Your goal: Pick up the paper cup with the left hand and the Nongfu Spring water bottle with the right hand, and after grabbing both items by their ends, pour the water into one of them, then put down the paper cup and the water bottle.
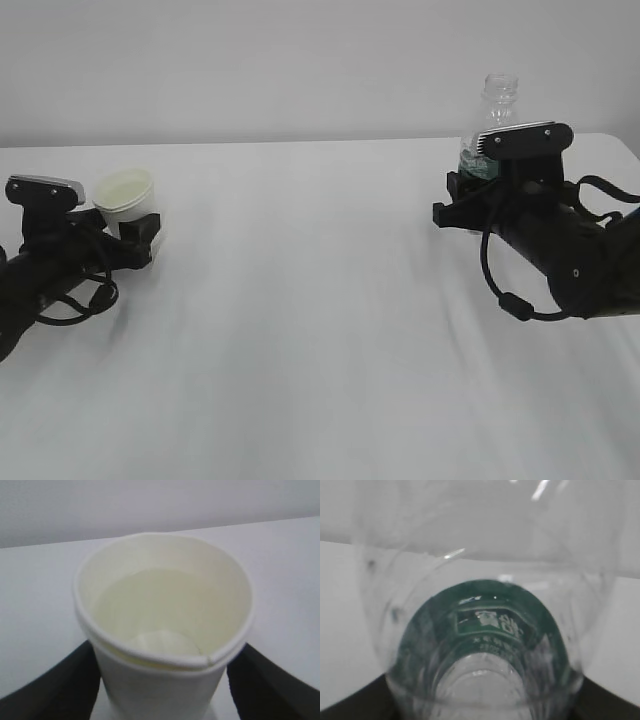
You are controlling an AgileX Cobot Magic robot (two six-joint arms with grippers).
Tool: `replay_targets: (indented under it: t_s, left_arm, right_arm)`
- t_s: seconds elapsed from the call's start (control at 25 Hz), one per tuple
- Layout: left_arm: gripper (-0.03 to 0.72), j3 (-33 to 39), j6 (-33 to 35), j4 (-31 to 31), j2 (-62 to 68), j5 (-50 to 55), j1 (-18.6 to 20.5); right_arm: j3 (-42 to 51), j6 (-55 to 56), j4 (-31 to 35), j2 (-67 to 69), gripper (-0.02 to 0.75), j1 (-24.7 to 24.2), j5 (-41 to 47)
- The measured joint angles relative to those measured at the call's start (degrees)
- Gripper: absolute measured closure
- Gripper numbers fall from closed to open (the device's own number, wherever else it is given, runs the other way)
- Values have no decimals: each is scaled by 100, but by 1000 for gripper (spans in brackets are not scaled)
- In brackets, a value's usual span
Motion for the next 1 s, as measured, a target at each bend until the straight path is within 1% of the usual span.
replay_targets:
  t_s: [0.56, 1.0]
  left_arm:
    - [115, 748, 0, -10, -377, -23, 0]
    - [115, 1386, 0, 49, -1013, -36, 0]
  right_arm:
    - [0, 0, 0, 0, 332, 0, 0]
    - [0, 0, 0, 0, 332, 0, 0]
